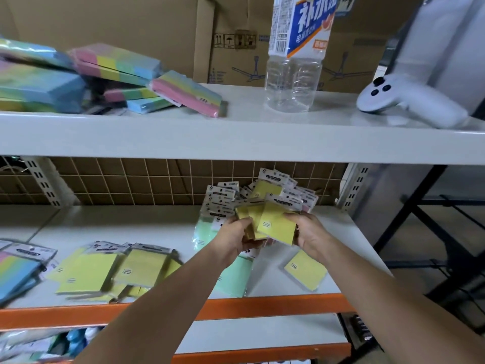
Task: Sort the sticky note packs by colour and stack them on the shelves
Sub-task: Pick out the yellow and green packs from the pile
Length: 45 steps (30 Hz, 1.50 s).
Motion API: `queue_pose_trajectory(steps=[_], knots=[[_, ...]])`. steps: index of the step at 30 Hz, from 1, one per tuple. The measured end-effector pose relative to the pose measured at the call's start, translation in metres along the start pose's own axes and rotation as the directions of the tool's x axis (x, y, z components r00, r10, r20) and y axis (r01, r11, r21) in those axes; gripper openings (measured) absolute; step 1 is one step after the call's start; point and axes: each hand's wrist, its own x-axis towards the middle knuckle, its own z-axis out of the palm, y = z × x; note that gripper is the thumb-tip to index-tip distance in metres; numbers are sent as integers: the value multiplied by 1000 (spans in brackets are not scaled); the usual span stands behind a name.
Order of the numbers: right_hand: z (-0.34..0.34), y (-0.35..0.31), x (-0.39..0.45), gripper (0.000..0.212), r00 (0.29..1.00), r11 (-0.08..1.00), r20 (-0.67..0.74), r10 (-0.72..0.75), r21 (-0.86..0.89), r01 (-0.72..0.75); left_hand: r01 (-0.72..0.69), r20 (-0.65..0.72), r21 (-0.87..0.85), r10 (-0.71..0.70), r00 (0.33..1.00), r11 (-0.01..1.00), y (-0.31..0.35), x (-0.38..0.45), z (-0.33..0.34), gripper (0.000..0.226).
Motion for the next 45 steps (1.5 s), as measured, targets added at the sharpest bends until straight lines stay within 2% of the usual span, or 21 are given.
queue_pose_trajectory(steps=[3,5,10,14,16,18,22,25,26,28,30,34,36,40,45], knots=[[7,3,1,33,1000,997,-6,-10,-73,9,-21,-58,0,21,998,1000,0,-3,-5,4],[16,5,1,38,1000,992,1,-16,-122,16,-31,-112,1,31,993,1000,2,-6,-14,8],[57,7,-11,32,992,983,128,-6,-182,29,-66,-181,35,71,981,997,11,-19,-46,15],[92,15,-20,26,988,960,153,17,-278,26,-57,-272,1,55,961,998,23,-36,-82,19],[111,18,-29,19,986,962,164,16,-270,29,-63,-306,-16,55,950,998,31,-45,-103,27],[132,24,-36,14,985,972,171,9,-231,31,-80,-348,48,92,933,996,38,-56,-124,26],[179,36,-54,29,990,979,138,-11,-202,39,-109,-386,136,154,910,985,52,-79,-172,11],[209,48,-67,26,992,973,127,-20,-225,49,-110,-420,165,171,891,980,58,-95,-205,10],[217,52,-71,31,994,974,108,-31,-218,54,-114,-423,182,183,888,977,59,-98,-215,14],[234,59,-78,62,997,981,72,-28,-191,42,-120,-422,220,205,883,968,59,-104,-234,16],[250,64,-87,73,998,980,44,-39,-191,46,-101,-438,262,212,874,960,57,-108,-252,17],[275,80,-93,51,999,972,-20,-36,-233,31,-34,-474,364,216,854,931,57,-115,-283,25],[288,90,-95,51,997,957,-67,-39,-289,18,26,-470,407,185,863,913,58,-119,-294,25],[305,98,-101,65,986,882,-139,-94,-472,17,117,-425,474,111,898,873,62,-128,-307,19],[313,101,-100,58,981,840,-154,-118,-542,16,73,-337,575,155,928,815,58,-136,-316,53]])
